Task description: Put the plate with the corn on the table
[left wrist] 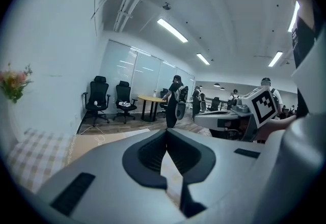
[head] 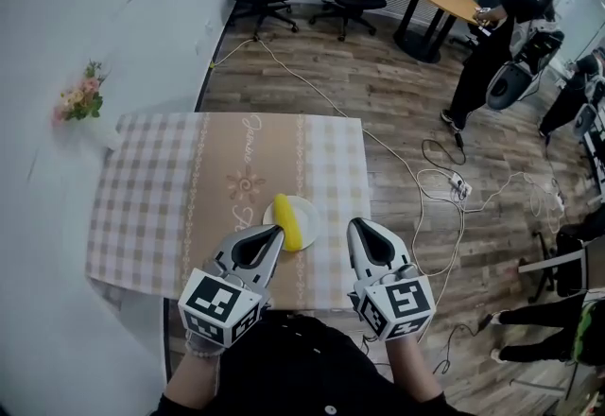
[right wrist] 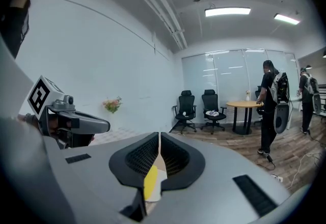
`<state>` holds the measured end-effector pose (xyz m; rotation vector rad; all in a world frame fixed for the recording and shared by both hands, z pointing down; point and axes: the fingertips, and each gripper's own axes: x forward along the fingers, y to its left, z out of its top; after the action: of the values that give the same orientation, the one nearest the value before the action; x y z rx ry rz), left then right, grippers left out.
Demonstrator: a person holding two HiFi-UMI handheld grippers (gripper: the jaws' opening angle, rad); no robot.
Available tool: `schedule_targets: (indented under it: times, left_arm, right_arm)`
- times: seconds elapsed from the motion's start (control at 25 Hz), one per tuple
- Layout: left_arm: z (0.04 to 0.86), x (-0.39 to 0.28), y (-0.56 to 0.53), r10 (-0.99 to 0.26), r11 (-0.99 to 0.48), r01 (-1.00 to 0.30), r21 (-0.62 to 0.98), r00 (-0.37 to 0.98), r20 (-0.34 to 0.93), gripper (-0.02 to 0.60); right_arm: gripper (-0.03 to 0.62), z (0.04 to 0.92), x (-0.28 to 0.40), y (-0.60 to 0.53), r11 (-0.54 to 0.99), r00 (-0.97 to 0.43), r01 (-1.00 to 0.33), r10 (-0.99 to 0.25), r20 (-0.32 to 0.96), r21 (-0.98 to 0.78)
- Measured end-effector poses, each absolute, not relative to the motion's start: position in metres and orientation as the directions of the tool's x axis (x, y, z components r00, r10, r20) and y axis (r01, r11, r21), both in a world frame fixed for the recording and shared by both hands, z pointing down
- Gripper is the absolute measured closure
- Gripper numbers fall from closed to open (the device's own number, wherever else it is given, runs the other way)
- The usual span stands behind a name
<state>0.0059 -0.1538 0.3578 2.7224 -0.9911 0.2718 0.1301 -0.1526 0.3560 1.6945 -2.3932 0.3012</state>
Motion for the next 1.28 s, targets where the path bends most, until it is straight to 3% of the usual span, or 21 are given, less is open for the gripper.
schedule_targets:
  times: [1.28]
  left_arm:
    - [0.332,0.031,-0.136,-0.552,-0.802,-0.579,0.144,0.812,0.191,0.566]
  right_arm:
    - [0.551,0.34,0.11,-0.143,0.366,-0.366,-0.929,-0.9,0.238,-0.045]
